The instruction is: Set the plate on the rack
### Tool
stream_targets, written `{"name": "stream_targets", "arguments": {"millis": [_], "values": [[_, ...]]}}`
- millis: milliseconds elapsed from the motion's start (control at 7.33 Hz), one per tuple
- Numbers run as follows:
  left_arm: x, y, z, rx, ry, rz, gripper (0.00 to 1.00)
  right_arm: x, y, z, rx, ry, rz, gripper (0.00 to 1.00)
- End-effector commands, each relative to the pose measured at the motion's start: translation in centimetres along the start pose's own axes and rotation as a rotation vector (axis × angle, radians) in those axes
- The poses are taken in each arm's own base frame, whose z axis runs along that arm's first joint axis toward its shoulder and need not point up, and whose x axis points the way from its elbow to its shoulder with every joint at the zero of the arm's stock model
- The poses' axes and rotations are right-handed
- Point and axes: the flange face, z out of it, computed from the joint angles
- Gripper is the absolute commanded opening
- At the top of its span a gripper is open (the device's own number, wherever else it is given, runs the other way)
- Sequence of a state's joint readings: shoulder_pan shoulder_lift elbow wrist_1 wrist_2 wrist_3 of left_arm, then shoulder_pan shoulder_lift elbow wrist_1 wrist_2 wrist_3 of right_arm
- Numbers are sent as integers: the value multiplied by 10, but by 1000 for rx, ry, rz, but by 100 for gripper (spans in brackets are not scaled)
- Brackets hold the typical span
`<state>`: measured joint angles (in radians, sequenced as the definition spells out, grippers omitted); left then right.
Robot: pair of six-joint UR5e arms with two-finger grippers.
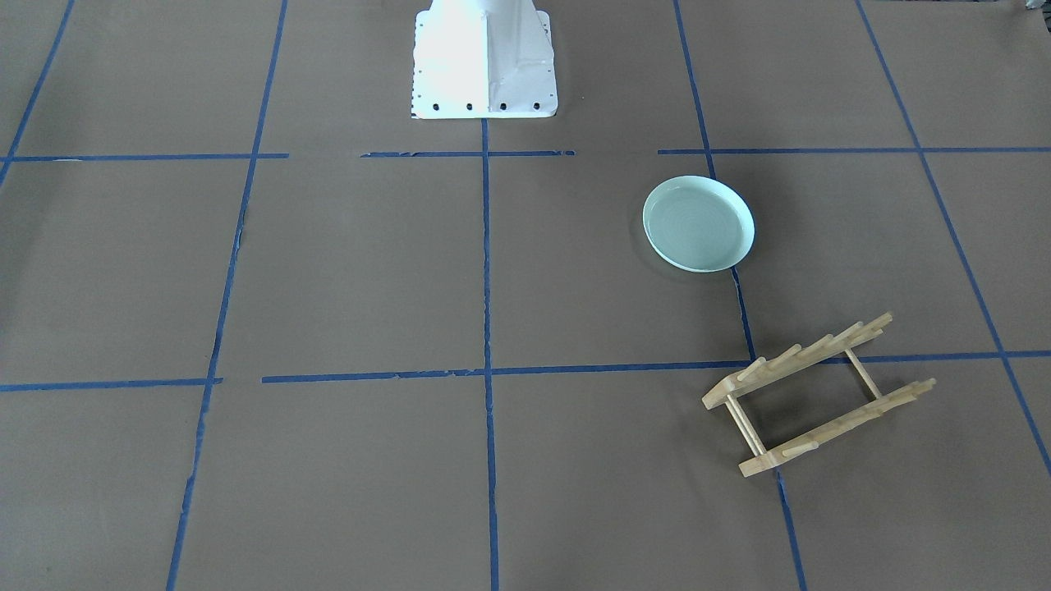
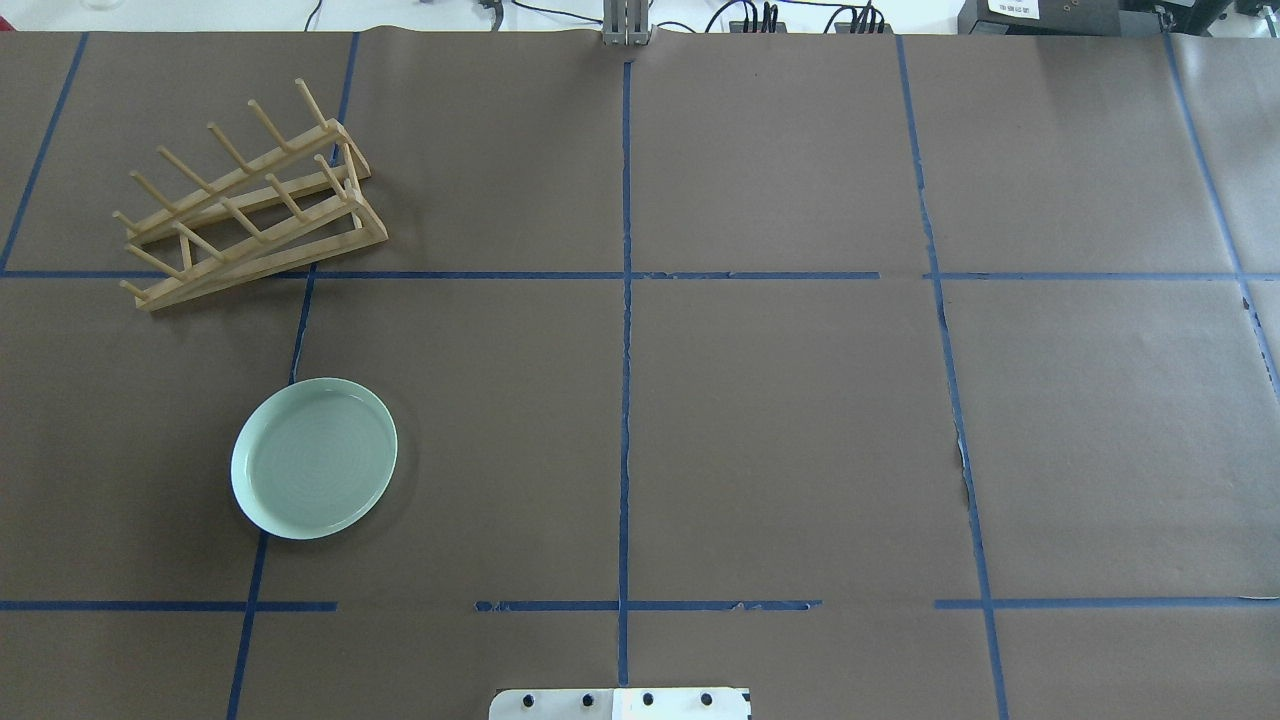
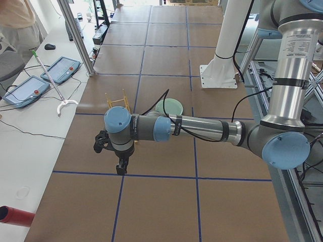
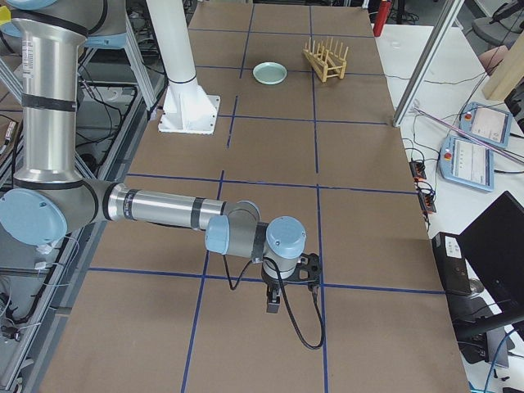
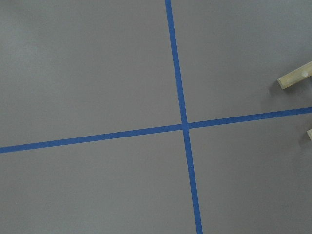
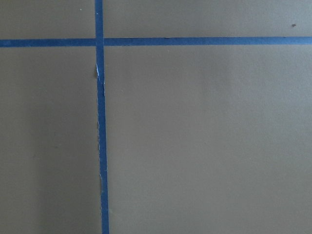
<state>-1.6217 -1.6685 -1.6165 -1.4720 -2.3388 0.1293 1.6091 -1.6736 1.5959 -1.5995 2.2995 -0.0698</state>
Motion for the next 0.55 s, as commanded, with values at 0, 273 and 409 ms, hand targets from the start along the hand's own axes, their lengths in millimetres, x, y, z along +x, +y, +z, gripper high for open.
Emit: {"name": "stream_targets", "arguments": {"millis": [0, 273, 409], "values": [[29, -41, -38, 3, -84, 6, 100, 0, 0, 0, -1, 0, 0, 100], [77, -51, -91, 107, -216, -171, 100, 0, 0, 0, -1, 0, 0, 100], [123, -66, -76, 124, -232, -253, 100, 0, 0, 0, -1, 0, 0, 100]]}}
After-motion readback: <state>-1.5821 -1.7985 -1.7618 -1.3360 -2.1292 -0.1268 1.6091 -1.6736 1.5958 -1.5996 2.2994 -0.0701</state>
